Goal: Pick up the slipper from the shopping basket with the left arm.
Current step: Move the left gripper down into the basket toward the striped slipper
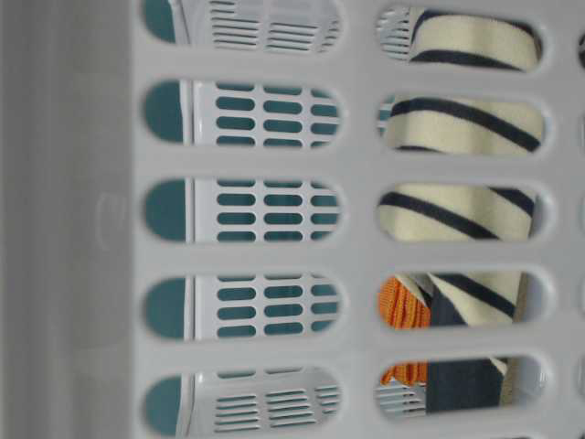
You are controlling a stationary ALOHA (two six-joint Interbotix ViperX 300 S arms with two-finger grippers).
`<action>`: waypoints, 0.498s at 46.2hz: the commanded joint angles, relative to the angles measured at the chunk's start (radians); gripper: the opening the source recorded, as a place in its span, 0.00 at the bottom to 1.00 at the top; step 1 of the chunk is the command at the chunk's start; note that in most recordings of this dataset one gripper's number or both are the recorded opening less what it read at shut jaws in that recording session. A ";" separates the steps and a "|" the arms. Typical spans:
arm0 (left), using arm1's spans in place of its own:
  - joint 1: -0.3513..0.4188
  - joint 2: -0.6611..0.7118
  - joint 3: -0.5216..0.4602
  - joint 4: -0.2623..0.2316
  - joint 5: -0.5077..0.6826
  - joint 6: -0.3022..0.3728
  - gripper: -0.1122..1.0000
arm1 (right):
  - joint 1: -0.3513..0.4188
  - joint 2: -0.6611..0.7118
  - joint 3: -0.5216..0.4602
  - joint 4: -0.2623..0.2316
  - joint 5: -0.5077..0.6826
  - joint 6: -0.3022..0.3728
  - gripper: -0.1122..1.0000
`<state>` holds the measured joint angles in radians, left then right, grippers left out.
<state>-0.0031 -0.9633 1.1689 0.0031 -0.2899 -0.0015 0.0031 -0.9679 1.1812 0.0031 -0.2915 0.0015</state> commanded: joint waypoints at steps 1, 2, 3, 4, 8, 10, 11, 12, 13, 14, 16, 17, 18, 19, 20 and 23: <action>0.000 0.020 -0.094 0.041 0.060 -0.020 0.15 | 0.000 0.009 -0.009 0.000 -0.009 0.006 0.10; 0.000 0.032 -0.124 0.041 0.098 -0.028 0.15 | 0.000 0.009 -0.008 0.002 -0.012 0.006 0.10; 0.002 0.041 -0.149 0.041 0.127 -0.034 0.14 | 0.002 0.008 -0.006 0.002 -0.011 0.006 0.11; 0.000 0.051 -0.173 0.041 0.156 -0.038 0.11 | 0.000 0.006 -0.006 0.002 -0.011 0.006 0.11; -0.002 0.110 -0.288 0.041 0.304 -0.064 0.10 | 0.002 0.003 -0.008 0.002 -0.015 0.008 0.09; -0.005 0.143 -0.342 0.041 0.368 -0.072 0.10 | 0.006 0.002 -0.008 0.002 -0.017 0.008 0.09; -0.006 0.161 -0.370 0.041 0.399 -0.074 0.10 | 0.006 0.000 -0.008 0.002 -0.015 0.008 0.09; -0.009 0.178 -0.396 0.041 0.426 -0.075 0.10 | 0.008 -0.002 -0.008 0.002 -0.011 0.008 0.09; -0.011 0.196 -0.420 0.041 0.456 -0.078 0.10 | 0.008 -0.003 -0.008 0.002 -0.009 0.006 0.09; -0.011 0.218 -0.443 0.041 0.483 -0.081 0.10 | 0.008 -0.005 -0.008 0.002 -0.008 0.008 0.09; -0.012 0.270 -0.506 0.041 0.552 -0.084 0.10 | 0.008 -0.006 -0.005 0.002 -0.003 0.008 0.09; -0.015 0.291 -0.532 0.041 0.578 -0.084 0.10 | 0.008 -0.006 -0.005 0.003 -0.002 0.008 0.09; -0.020 0.313 -0.557 0.043 0.604 -0.084 0.10 | 0.008 -0.006 -0.005 0.002 0.002 0.008 0.09; -0.025 0.336 -0.581 0.041 0.629 -0.083 0.10 | 0.008 -0.006 -0.005 0.003 0.003 0.008 0.09; -0.031 0.370 -0.615 0.043 0.664 -0.078 0.10 | 0.008 -0.008 -0.005 0.002 0.006 0.008 0.09; -0.043 0.436 -0.684 0.043 0.723 -0.074 0.10 | 0.009 -0.008 -0.005 0.003 0.017 0.008 0.09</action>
<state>-0.0276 -0.6090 0.6059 0.0414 0.3497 -0.0782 0.0092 -0.9802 1.1842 0.0031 -0.2807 0.0077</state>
